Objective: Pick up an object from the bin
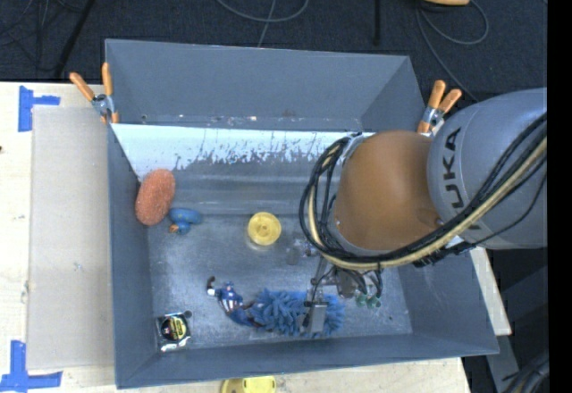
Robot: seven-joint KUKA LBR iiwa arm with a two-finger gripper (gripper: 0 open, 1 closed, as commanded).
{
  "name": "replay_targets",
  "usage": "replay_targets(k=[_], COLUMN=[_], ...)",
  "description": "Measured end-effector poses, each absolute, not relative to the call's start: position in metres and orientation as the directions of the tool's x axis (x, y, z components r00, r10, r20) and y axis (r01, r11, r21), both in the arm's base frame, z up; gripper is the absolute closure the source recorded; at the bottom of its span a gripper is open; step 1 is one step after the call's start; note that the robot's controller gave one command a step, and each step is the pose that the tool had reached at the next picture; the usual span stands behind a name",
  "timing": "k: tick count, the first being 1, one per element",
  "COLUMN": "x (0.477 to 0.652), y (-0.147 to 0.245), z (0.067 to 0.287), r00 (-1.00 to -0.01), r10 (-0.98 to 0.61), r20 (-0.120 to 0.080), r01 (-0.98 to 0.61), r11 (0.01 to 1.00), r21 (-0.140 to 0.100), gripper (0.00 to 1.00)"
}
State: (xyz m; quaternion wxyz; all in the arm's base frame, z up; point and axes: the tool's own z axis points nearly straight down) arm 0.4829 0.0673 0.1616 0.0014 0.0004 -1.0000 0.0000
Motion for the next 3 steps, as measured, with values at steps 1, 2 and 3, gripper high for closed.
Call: replay_targets(k=[1, 2, 3], x=[0.485, 0.471, 0.471], y=[0.072, 0.084, 0.083], z=[0.124, 0.074, 0.074], r00=[-0.999, -0.994, -0.994], r10=[-0.041, 0.11, 0.111], r20=[-0.007, 0.003, 0.003], r01=[-0.041, 0.11, 0.111], r11=[0.999, 0.994, 0.994], r21=[0.0, -0.001, -0.001], gripper=[0.0, 1.0, 1.0])
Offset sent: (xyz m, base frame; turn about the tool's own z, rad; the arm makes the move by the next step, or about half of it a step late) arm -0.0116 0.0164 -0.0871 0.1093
